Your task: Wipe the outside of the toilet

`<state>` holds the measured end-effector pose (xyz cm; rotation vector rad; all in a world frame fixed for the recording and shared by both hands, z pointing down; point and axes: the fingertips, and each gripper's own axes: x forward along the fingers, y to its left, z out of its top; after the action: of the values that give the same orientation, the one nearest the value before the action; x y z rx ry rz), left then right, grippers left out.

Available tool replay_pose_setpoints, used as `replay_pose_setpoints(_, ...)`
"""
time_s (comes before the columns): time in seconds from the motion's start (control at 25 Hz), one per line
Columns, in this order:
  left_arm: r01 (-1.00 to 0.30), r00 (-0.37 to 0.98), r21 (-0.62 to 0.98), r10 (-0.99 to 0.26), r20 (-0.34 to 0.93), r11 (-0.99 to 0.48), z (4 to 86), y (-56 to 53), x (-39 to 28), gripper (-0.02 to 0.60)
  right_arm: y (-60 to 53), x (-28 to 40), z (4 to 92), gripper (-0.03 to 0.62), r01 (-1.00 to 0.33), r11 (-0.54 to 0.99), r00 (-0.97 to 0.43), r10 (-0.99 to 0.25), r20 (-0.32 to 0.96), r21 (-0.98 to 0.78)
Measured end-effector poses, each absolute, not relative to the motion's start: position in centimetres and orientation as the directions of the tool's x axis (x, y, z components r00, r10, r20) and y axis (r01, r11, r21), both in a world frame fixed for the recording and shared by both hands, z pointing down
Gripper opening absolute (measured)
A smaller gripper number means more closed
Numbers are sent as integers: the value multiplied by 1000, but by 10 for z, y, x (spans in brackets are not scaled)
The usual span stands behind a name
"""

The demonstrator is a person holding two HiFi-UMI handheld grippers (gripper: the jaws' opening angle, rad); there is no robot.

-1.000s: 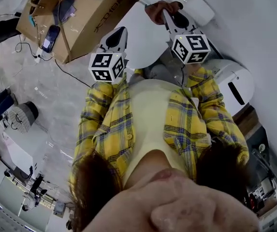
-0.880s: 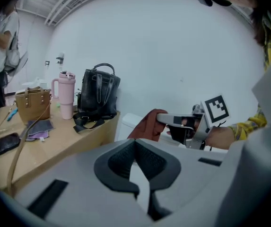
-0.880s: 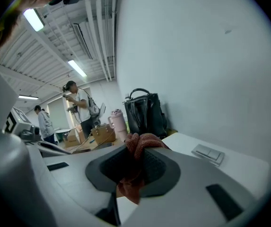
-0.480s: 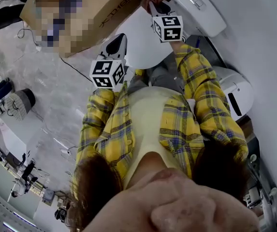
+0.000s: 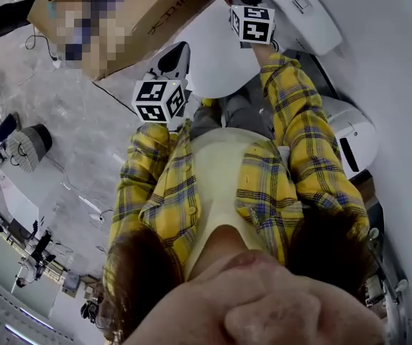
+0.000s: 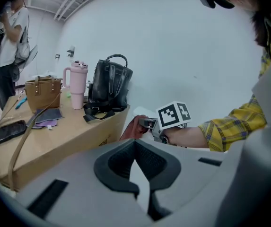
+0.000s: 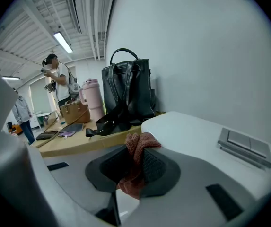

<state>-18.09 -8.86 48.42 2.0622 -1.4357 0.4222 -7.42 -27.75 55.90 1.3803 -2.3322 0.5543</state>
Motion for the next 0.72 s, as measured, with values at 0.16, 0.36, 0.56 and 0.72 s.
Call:
replay_pose_setpoints(0.16,-920,387,292,-735,556,-263,485,-96,-175,8,-269,-60,562,77,-898,412,-430,-745,510,-154)
replay_pose_setpoints(0.36,-904,426,297,-715,555,-308,484,-102,-162,8,-253,-35,561,77,-916,362,-396,-759,516,-171)
replay_pose_setpoints(0.56,-881,473,305,-688,551,-361,483,-107,-147,8,-234,-5,555,77,-934,313,-357,-779,516,-174)
replay_pose_setpoints(0.72,-861,508,311,-665,547,-402,484,-111,-135,8,-218,20,553,77,-947,272,-320,-793,519,-169)
